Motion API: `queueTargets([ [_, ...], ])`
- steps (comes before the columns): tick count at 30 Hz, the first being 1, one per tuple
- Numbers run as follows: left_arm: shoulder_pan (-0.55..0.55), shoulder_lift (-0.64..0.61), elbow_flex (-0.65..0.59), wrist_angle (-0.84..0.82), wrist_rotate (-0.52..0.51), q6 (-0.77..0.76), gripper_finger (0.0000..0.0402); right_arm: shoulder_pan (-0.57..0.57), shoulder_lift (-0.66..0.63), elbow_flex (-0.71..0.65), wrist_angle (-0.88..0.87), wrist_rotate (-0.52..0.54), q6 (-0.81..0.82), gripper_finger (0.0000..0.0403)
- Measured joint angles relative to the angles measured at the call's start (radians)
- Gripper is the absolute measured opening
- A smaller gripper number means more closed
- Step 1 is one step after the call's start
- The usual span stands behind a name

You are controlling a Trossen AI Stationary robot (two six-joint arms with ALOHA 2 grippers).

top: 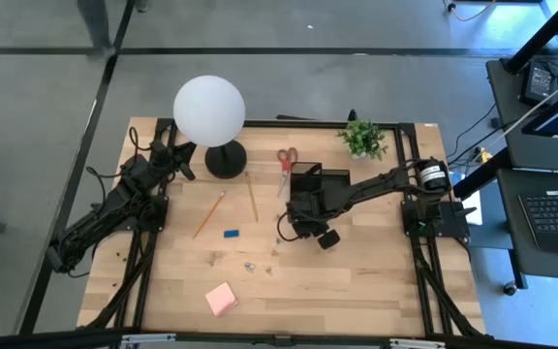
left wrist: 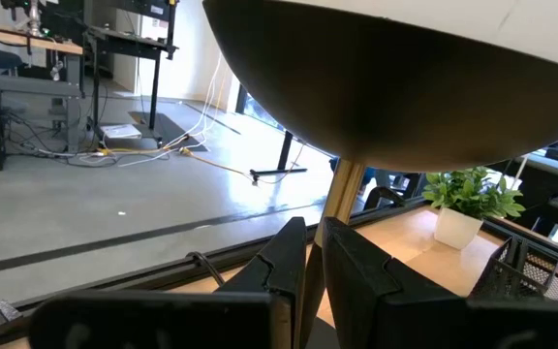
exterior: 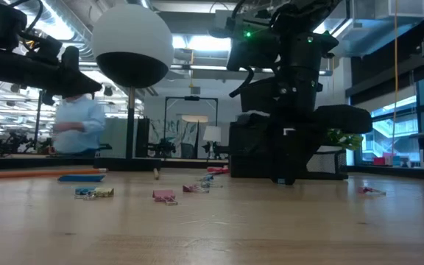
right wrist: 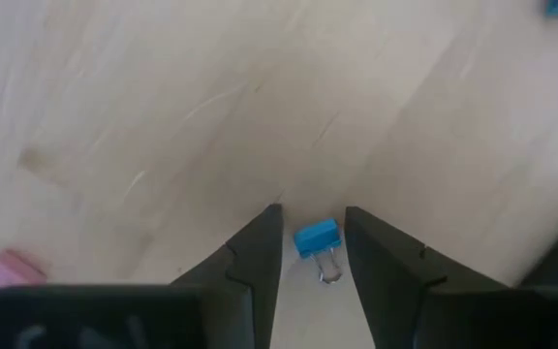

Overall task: Pick and place office supplies into organizer
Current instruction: Put the blue clip binder into the black desk organizer

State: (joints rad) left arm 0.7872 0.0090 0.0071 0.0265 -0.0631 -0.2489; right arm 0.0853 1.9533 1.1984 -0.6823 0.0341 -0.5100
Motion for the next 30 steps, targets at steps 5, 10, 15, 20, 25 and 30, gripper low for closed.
queueTargets([
  [5, 0.0, 0.0, 0.0, 0.0, 0.0, 0.0, 0.0033, 0.004, 0.0, 0.0, -0.002, 0.007, -0.016, 0.0122],
  [10, 0.0, 0.0, 0.0, 0.0, 0.0, 0.0, 0.0033, 0.004, 0.0, 0.0, -0.003, 0.008, 0.031, 0.0122],
  [15, 0.0, 0.0, 0.0, 0.0, 0.0, 0.0, 0.0033, 0.004, 0.0, -0.001, -0.004, 0.003, 0.094, 0.0122],
  [20, 0.0, 0.0, 0.0, 0.0, 0.0, 0.0, 0.0033, 0.004, 0.0, -0.001, -0.005, -0.013, 0.162, 0.0122],
  [25, 0.0, 0.0, 0.0, 0.0, 0.0, 0.0, 0.0033, 0.003, 0.0, -0.002, -0.004, -0.023, 0.195, 0.0122],
  [30, 0.0, 0.0, 0.0, 0.0, 0.0, -0.001, 0.0033, 0.003, 0.0, -0.002, -0.005, -0.025, 0.242, 0.0122],
])
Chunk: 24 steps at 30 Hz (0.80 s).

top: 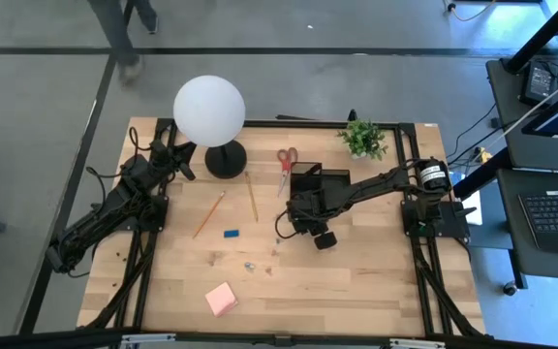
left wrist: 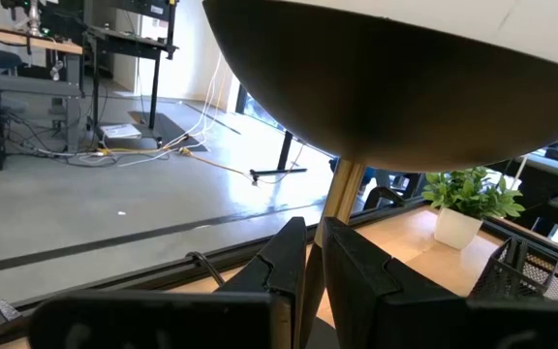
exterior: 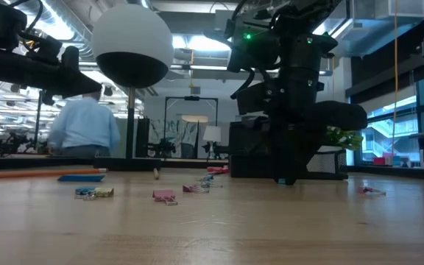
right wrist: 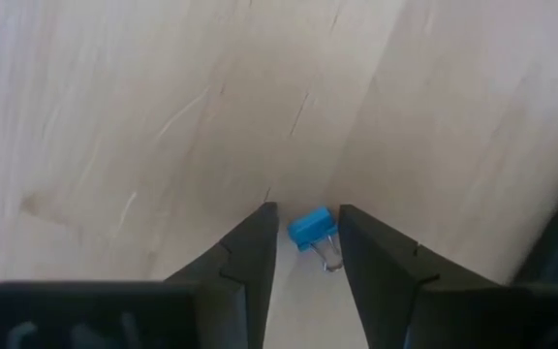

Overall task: Pick and place office supplies into organizer
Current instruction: Put the blue clip binder into the black desk organizer

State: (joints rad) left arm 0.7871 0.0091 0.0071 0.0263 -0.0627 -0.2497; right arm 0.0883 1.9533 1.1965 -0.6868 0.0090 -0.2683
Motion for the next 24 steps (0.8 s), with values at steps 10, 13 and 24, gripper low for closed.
queueTargets([
  [10, 0.0, 0.0, 0.0, 0.0, 0.0, -0.001, 0.0033, 0.001, 0.0, 0.0, 0.0, -0.006, 0.006, 0.0072],
  [13, 0.0, 0.0, 0.0, 0.0, 0.001, -0.001, 0.0033, 0.002, 0.0, 0.0, 0.0, -0.006, 0.006, 0.0044],
  [24, 0.0, 0.0, 0.0, 0.0, 0.002, -0.001, 0.0033, 0.002, 0.0, 0.0, 0.008, -0.004, 0.005, 0.0021],
])
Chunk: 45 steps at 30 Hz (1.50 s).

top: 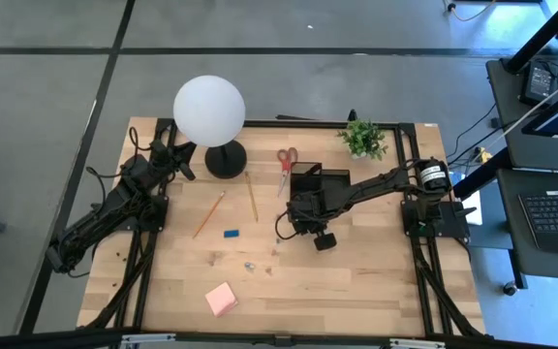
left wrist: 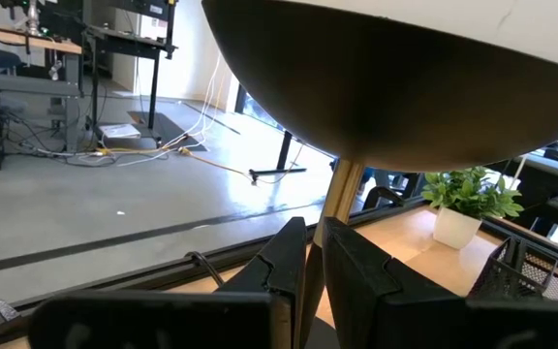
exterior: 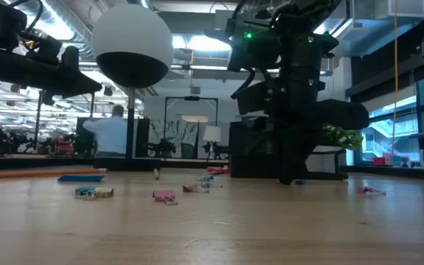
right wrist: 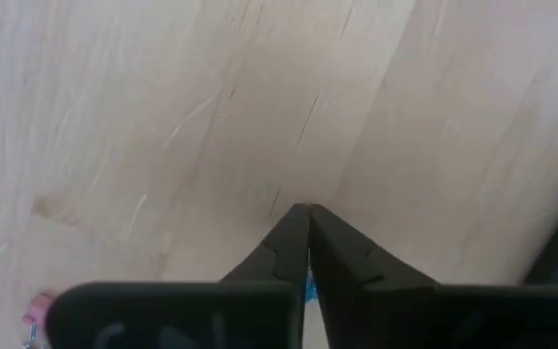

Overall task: Pick and place office supplies into organizer
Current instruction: Put the blue clip binder into the black desk organizer

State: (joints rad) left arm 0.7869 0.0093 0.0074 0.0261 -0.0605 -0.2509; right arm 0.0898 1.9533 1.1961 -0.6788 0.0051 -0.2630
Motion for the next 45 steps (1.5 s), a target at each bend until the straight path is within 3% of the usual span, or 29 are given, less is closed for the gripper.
queueTargets([
  [12, 0.0, 0.0, 0.0, 0.0, 0.001, 0.0, 0.0033, -0.001, 0.0, 0.0, 0.006, 0.018, 0.021, 0.008],
  [23, 0.0, 0.0, 0.0, 0.0, 0.001, 0.001, 0.0033, -0.002, 0.0, 0.0, 0.009, 0.033, 0.117, 0.0178],
  [36, 0.0, 0.0, 0.0, 0.0, 0.001, 0.001, 0.0033, -0.001, 0.0, 0.0, -0.005, 0.027, 0.643, 0.0189],
  [45, 0.0, 0.0, 0.0, 0.0, 0.001, 0.0, 0.0033, -0.001, 0.0, 0.001, -0.009, 0.031, 0.899, 0.0189],
])
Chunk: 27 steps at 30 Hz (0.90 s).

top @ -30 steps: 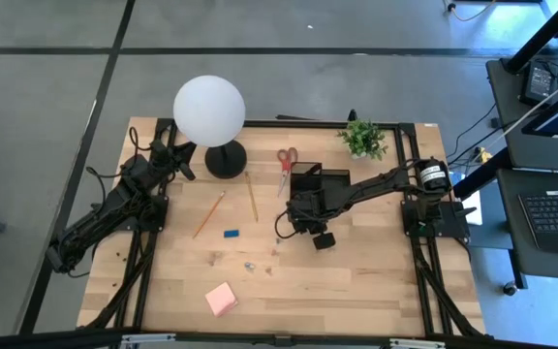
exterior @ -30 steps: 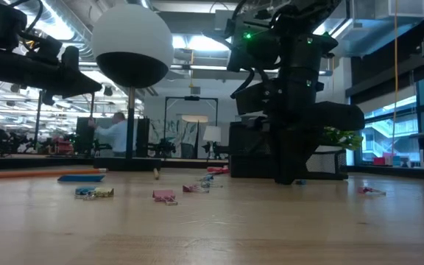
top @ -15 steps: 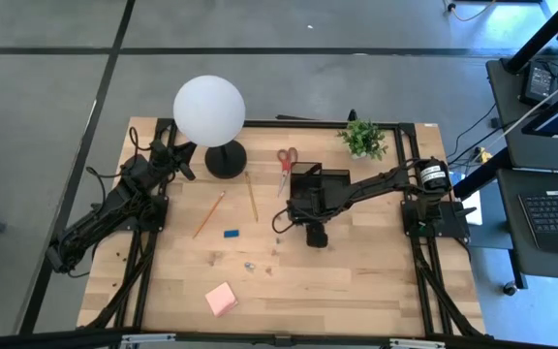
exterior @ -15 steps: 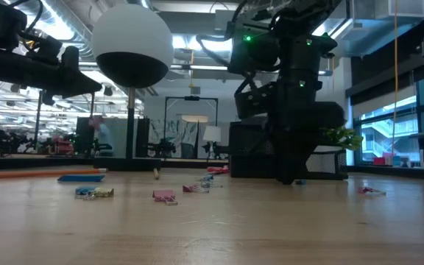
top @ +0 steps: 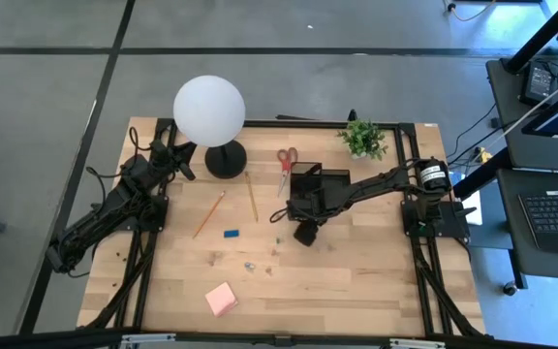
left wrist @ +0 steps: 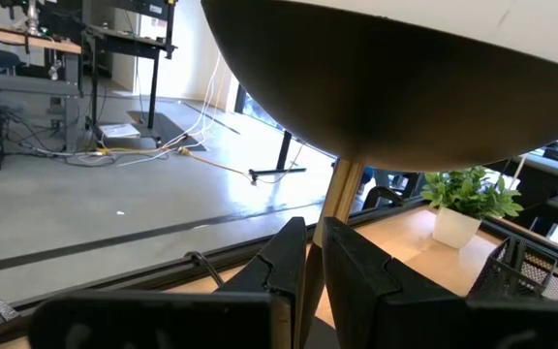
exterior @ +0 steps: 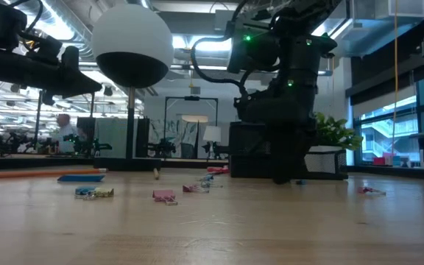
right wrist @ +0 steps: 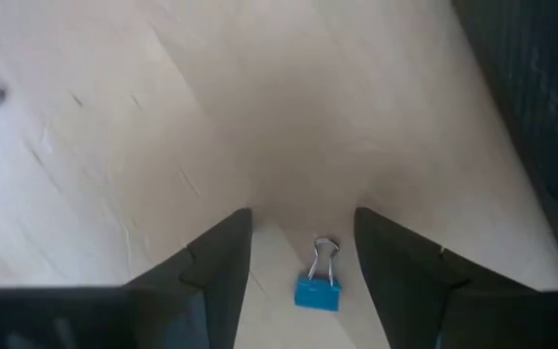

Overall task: Pick and place office supplies into organizer
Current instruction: Put the blue clip binder into the black desk organizer

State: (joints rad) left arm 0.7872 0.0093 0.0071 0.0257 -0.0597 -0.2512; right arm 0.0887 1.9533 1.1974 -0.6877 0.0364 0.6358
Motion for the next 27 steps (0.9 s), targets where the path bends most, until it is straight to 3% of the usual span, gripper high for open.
queueTargets([
  [27, 0.0, 0.0, 0.0, 0.0, 0.0, -0.027, 0.0033, 0.044, -0.001, 0.001, -0.078, -0.03, 0.027, 0.0188],
])
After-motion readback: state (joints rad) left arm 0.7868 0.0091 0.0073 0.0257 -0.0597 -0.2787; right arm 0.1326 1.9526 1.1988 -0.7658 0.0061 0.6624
